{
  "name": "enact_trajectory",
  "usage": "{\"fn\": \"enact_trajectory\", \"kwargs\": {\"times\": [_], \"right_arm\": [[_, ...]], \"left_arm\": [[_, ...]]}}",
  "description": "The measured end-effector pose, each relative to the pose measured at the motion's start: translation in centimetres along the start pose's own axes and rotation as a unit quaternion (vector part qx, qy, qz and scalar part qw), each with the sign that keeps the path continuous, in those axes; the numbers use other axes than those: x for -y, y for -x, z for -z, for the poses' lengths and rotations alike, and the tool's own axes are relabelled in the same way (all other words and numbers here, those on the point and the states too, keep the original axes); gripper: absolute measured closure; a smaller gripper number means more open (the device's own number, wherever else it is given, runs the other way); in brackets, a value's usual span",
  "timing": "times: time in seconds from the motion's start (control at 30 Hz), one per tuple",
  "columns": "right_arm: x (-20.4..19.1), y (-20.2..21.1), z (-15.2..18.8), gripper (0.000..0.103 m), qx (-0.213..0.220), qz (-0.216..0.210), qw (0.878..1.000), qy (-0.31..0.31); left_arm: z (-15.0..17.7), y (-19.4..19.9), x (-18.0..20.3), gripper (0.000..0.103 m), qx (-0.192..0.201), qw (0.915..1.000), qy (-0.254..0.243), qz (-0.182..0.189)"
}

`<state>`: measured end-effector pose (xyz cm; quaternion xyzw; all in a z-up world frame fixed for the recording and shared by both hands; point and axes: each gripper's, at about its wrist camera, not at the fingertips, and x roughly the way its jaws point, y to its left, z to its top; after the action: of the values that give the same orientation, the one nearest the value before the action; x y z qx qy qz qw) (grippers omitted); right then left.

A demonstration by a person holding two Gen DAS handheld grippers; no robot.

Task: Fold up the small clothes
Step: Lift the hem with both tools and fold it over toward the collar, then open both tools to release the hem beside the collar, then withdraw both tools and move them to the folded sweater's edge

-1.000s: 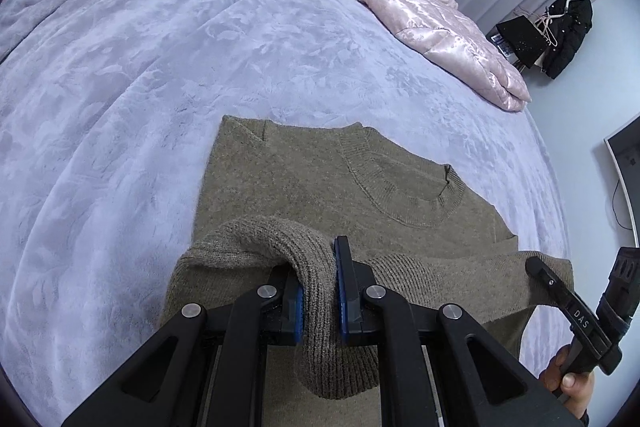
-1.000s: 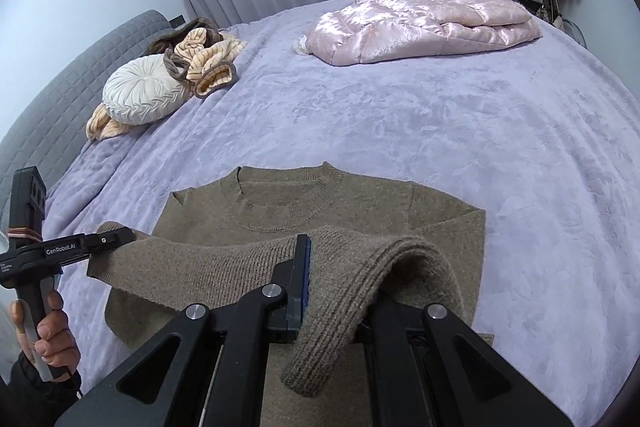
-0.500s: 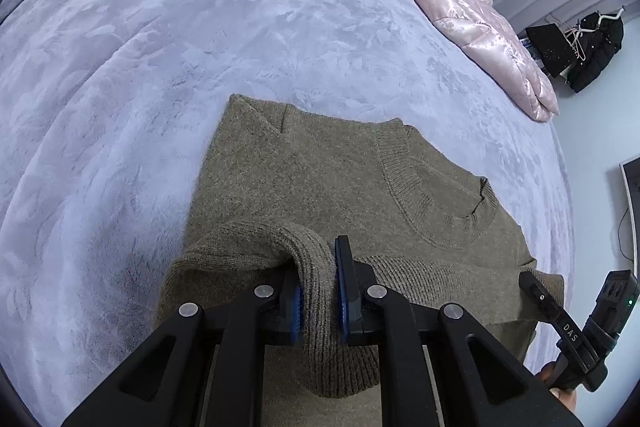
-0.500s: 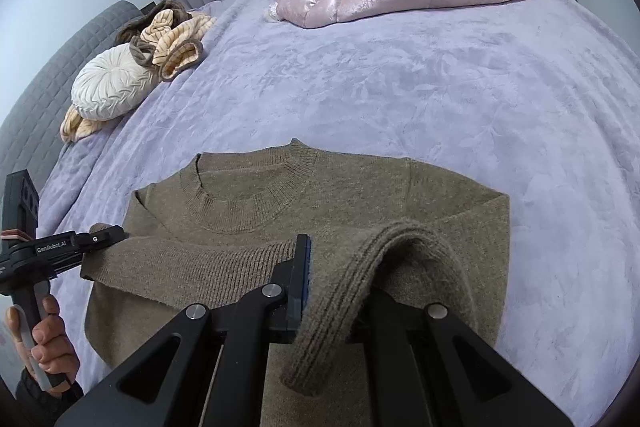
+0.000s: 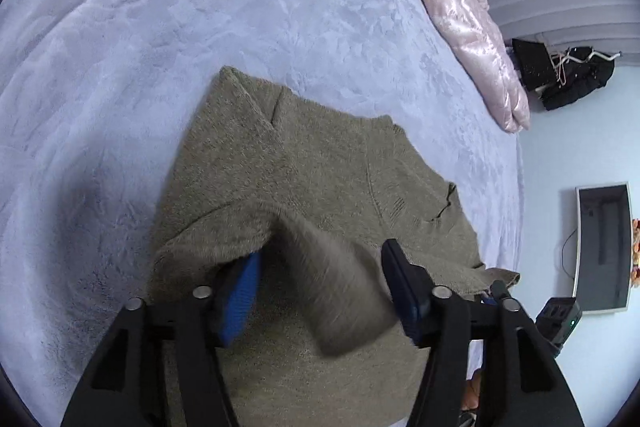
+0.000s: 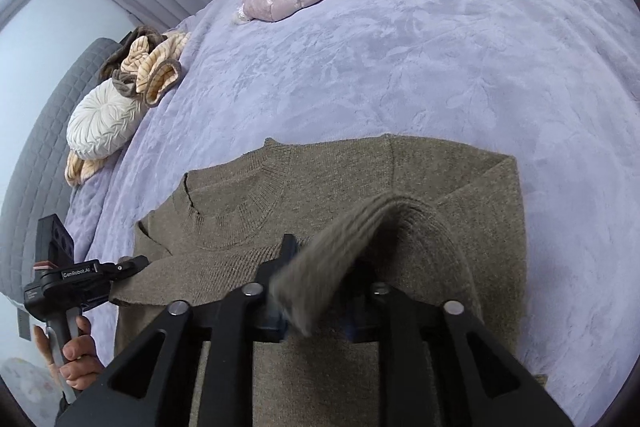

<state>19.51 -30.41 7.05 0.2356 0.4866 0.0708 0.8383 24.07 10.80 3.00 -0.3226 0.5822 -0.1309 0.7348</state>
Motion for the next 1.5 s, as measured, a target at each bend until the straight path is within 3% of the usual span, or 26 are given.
{"fn": "enact_trajectory", "kwargs": {"times": [0.07,0.17,0.33,0.53,0.73,0.83,0.93,1.0,1.07,1.13,1.17,1.27,1.33,1.43,1.5], "right_arm": [[-0.1,0.9,0.1,0.026,0.018,0.012,1.0,0.002],[-0.1,2.3,0.2,0.026,0.035,0.011,0.999,0.002],[-0.9,4.5,0.9,0.026,0.046,0.017,0.998,0.033],[-1.9,5.6,2.0,0.026,0.043,0.046,0.994,0.087],[-2.7,4.7,1.9,0.026,0.034,0.057,0.989,0.134],[-3.7,3.3,1.4,0.026,0.028,0.065,0.983,0.172],[-4.0,1.4,0.6,0.026,0.037,0.133,0.969,0.203],[-3.0,0.1,-0.5,0.026,0.036,0.148,0.971,0.184],[-1.4,-1.3,-1.8,0.027,0.022,0.137,0.98,0.143],[-0.5,-2.6,-2.4,0.062,0.003,0.113,0.986,0.121],[-0.2,-3.3,-2.6,0.088,-0.008,0.111,0.987,0.117],[0.6,-3.1,-2.8,0.094,0.004,0.114,0.988,0.1],[1.1,-2.6,-2.7,0.094,0.016,0.128,0.987,0.098],[1.7,-2.5,-2.6,0.093,0.014,0.125,0.988,0.086],[1.7,-2.1,-2.7,0.067,0.014,0.127,0.989,0.075]], "left_arm": [[0.4,1.5,0.6,0.04,0.028,0.9994,-0.011,-0.017],[1.3,3.5,1.2,0.04,0.051,0.9981,-0.027,-0.019],[3.5,4.7,2.8,0.04,0.072,0.9881,-0.111,-0.077],[5.7,2.3,5.7,0.04,0.043,0.9671,-0.227,-0.107],[4.1,-1.7,8.3,0.04,0.061,0.9326,-0.296,-0.197],[2.1,-2.8,7.4,0.04,0.061,0.9369,-0.279,-0.202],[0.2,-3.9,6.0,0.04,0.052,0.9463,-0.252,-0.195],[-0.7,-4.5,5.0,0.04,0.052,0.953,-0.234,-0.185],[-1.3,-4.6,4.4,0.04,0.058,0.9587,-0.216,-0.175],[-1.6,-4.4,4.0,0.04,0.064,0.9627,-0.204,-0.166],[-1.7,-4.4,4.0,0.04,0.067,0.9635,-0.201,-0.164],[-1.7,-5.0,4.7,0.04,0.07,0.9574,-0.204,-0.192],[-1.2,-5.1,5.7,0.04,0.072,0.9483,-0.217,-0.22],[-0.2,-3.7,6.9,0.04,0.09,0.9393,-0.234,-0.235],[0.9,-2.7,7.7,0.04,0.105,0.93,-0.25,-0.249]]}}
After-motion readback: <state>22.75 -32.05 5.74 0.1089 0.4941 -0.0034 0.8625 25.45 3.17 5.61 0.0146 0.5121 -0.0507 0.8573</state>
